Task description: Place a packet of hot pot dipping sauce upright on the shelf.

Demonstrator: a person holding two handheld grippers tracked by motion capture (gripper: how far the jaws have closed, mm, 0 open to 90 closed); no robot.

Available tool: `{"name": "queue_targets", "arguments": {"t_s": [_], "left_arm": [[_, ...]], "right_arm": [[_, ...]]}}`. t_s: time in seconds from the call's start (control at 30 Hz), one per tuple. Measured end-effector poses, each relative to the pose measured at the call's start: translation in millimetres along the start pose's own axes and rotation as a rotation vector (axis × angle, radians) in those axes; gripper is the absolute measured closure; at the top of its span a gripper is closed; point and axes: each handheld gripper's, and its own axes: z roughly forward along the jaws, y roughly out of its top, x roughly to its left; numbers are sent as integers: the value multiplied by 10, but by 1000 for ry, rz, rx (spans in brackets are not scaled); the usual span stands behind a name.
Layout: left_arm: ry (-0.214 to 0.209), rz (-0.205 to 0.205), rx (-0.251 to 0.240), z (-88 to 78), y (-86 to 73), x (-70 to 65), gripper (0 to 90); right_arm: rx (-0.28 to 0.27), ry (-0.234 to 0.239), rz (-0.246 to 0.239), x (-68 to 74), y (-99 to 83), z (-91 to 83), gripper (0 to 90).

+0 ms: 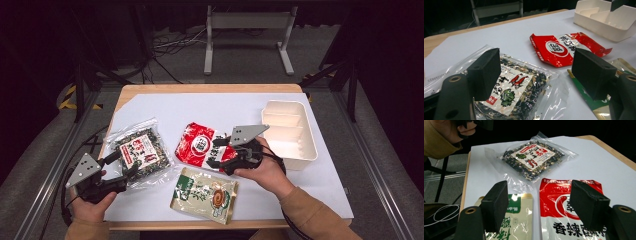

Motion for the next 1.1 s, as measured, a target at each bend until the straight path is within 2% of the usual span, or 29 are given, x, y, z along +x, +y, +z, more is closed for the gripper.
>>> {"name": "queue_targets", "arguments": {"t_s": [0.2, 0.47, 1.1], "left_arm": [[6, -5, 3, -28, -11, 8, 242], [1, -5, 6, 12, -9, 23, 241], [-6, -5, 14, 41, -11, 39, 238]], "right_arm": [[24, 35, 8, -46, 34, 107, 313], [149, 85, -3, -129, 80, 323, 330], [301, 135, -14, -126, 188, 661, 402]]}}
